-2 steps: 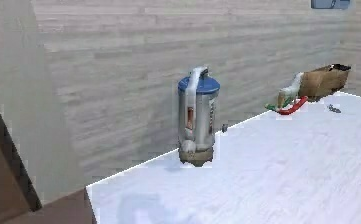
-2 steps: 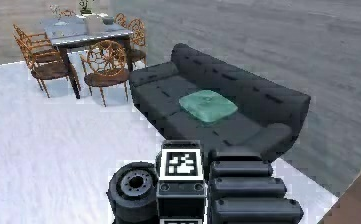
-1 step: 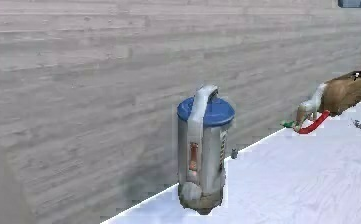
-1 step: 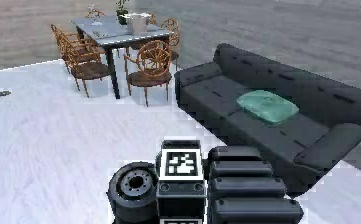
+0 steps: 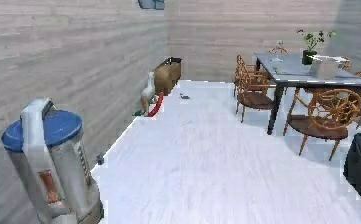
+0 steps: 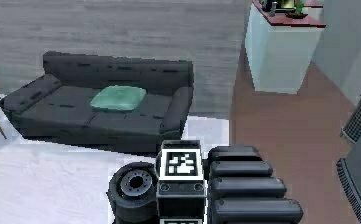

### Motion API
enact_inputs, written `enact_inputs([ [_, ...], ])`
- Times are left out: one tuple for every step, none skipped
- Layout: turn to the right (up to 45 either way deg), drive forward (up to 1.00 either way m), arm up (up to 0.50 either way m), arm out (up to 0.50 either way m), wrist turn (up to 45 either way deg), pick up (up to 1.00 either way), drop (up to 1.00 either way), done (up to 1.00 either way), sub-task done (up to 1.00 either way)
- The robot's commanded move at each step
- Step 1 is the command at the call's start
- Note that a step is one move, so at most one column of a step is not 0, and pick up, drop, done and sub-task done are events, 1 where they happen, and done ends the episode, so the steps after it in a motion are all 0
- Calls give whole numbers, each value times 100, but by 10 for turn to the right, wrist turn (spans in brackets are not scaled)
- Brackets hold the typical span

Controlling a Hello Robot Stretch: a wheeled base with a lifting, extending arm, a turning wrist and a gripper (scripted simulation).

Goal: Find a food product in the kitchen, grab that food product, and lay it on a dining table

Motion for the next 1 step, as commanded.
enact_inputs([
  [450, 0, 0, 0, 0, 0, 0, 0, 0],
])
